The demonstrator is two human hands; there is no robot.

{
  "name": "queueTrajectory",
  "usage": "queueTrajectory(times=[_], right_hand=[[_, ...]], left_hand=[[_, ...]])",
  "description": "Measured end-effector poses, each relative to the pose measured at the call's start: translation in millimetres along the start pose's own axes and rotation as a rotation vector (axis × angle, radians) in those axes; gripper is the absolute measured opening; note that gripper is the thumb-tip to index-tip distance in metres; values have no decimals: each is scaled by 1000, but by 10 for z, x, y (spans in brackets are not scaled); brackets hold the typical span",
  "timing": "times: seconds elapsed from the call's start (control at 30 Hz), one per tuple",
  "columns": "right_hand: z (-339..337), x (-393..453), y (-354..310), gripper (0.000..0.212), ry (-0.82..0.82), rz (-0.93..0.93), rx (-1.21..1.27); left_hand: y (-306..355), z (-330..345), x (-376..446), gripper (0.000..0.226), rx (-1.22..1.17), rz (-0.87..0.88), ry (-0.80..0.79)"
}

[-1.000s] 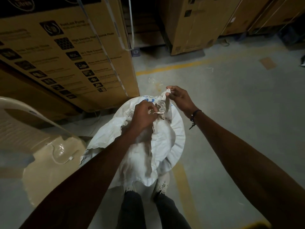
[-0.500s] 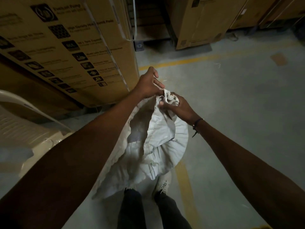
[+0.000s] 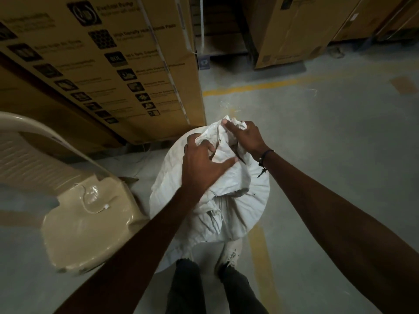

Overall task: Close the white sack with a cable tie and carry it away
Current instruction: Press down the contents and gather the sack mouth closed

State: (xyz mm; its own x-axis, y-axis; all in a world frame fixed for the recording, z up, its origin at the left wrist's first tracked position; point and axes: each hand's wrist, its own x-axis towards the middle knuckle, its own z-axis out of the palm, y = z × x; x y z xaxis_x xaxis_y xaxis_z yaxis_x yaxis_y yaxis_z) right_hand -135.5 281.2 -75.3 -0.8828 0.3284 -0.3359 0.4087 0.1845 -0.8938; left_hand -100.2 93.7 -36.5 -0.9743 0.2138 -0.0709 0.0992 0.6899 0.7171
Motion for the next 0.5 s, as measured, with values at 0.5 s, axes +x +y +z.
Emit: queueTrajectory(times=[0.5], right_hand=[[112, 248, 84, 86, -45, 124, 165]], left_hand=[[-214, -333, 918, 19, -77, 92, -109]])
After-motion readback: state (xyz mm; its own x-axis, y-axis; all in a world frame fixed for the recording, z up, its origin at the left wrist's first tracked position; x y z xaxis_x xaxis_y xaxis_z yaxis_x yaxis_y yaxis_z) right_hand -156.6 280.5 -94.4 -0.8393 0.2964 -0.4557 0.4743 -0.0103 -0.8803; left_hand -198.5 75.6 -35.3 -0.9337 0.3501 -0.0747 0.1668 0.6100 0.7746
